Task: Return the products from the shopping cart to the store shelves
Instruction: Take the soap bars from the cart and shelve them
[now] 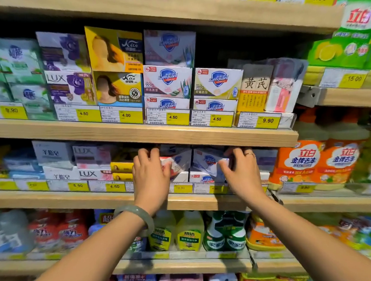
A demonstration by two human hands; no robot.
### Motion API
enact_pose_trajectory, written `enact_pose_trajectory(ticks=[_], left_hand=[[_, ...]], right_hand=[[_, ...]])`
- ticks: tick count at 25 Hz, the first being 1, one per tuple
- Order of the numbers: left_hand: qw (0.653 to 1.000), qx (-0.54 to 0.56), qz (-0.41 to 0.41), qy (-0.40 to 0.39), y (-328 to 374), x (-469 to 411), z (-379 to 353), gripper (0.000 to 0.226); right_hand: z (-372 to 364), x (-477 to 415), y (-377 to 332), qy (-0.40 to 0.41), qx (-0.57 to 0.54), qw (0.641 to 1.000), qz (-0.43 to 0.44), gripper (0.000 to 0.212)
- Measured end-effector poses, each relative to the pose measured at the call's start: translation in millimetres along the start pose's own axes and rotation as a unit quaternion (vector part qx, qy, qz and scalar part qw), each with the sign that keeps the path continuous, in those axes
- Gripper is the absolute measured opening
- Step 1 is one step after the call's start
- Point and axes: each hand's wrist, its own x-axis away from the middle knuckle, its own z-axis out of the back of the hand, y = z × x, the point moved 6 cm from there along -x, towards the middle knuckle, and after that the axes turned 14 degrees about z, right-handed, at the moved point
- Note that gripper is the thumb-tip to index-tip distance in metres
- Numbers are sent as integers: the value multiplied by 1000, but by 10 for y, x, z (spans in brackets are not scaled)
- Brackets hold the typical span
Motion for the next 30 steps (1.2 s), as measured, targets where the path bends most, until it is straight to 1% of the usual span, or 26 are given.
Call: enact_pose_trajectory(ticks=[2, 4, 5, 6, 8, 9, 11, 12, 15, 18, 19, 22, 23, 25, 28, 30], left_hand=[[1000, -16, -24, 5, 30, -18, 10, 32], [995, -57, -79, 26, 62, 8, 9, 28], [990, -82, -105, 34, 70, 22, -2, 31], [985, -107, -129, 41, 79, 28, -25, 36], [973, -142, -175, 57, 115, 38, -66, 53], [966, -156, -197, 64, 147, 56, -75, 61], [952, -181, -237, 70, 221, 123, -115, 72], [946, -192, -253, 70, 253, 160, -148, 74], [932, -235, -267, 68, 310, 217, -256, 70], [924, -265, -266, 77, 354, 203, -274, 61], [923, -266, -267, 76, 368, 199, -264, 59], [923, -261, -273, 69, 367, 177, -228, 58], [923, -259, -276, 69, 348, 163, -227, 60], [925, -247, -280, 68, 296, 129, -228, 66], [930, -223, -286, 58, 228, 84, -238, 76], [931, -219, -286, 49, 207, 65, -248, 83]], right_hand=[[2, 0, -52, 19, 60, 997, 36, 21], [-13, 40, -98, 37, 114, 990, 76, 20], [-21, 62, -122, 41, 139, 984, 102, 23], [-39, 79, -134, 41, 168, 976, 135, 32], [-96, 127, -139, 38, 241, 945, 217, 57], [-147, 172, -151, 29, 279, 922, 268, 66], [-245, 285, -171, 1, 333, 878, 345, 74], [-277, 322, -164, -13, 341, 871, 353, 77], [-286, 301, -173, -40, 354, 884, 303, 86], [-296, 242, -313, -99, 391, 869, 286, 80], [-296, 228, -335, -110, 382, 877, 268, 78], [-243, 130, -379, -85, 329, 917, 209, 74], [-245, 102, -382, -77, 315, 924, 201, 71], [-252, 56, -350, -65, 302, 931, 196, 67], [-261, 45, -266, -75, 274, 942, 180, 64], [-245, 38, -212, -62, 267, 946, 171, 62]])
